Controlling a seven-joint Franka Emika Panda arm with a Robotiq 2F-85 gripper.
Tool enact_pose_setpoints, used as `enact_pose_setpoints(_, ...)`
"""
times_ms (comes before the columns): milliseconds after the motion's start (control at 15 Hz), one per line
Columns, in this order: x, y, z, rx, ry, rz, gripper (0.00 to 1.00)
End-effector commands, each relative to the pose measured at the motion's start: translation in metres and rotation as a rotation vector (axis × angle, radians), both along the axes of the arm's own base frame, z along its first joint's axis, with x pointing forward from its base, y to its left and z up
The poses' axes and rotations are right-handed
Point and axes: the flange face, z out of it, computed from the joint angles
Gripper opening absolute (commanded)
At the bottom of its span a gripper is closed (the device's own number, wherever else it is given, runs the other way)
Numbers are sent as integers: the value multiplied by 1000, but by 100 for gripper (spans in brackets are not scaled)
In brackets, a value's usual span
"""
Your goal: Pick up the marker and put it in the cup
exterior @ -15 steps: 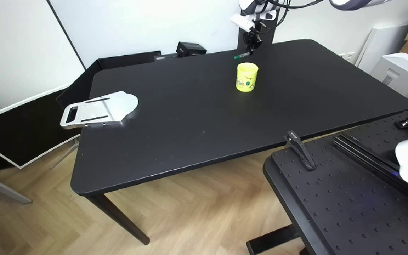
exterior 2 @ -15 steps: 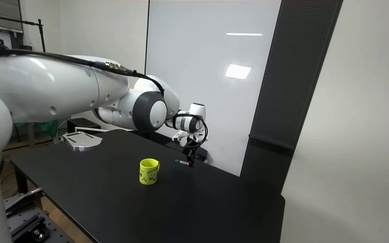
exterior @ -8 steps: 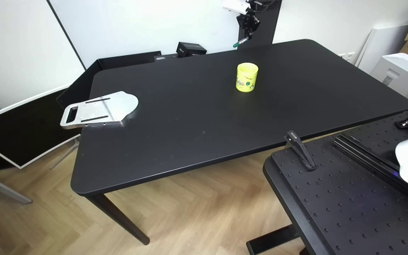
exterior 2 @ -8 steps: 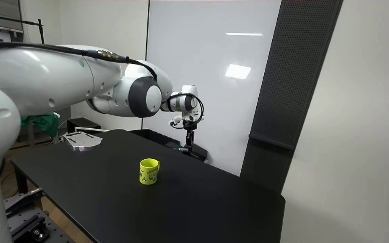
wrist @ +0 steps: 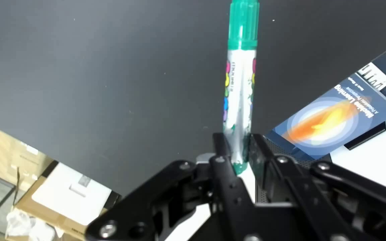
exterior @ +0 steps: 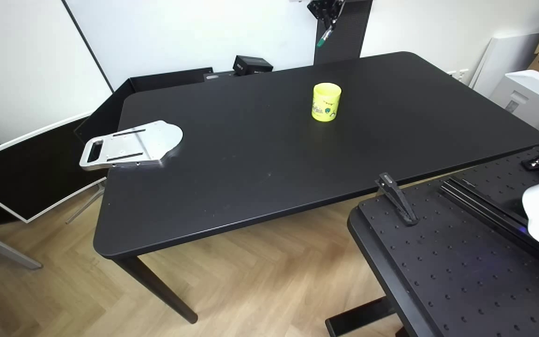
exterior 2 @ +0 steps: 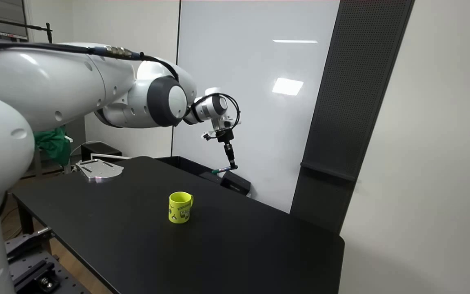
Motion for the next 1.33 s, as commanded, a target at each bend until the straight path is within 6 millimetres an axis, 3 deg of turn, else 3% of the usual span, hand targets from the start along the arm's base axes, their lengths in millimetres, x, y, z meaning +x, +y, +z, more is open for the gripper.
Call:
enact_pose_setpoints(0,-1,15,18,-127,3,107,5)
enact_pose_setpoints(733,-11,83,25,-213,8,318,5)
enact_pose_setpoints(933,-13,89,29,-180,8,312,5)
enact_pose_setpoints(1000,-12,90,16,-194,0,313,22)
enact_pose_setpoints(1267,-11,90,21,-191,-4,313,22)
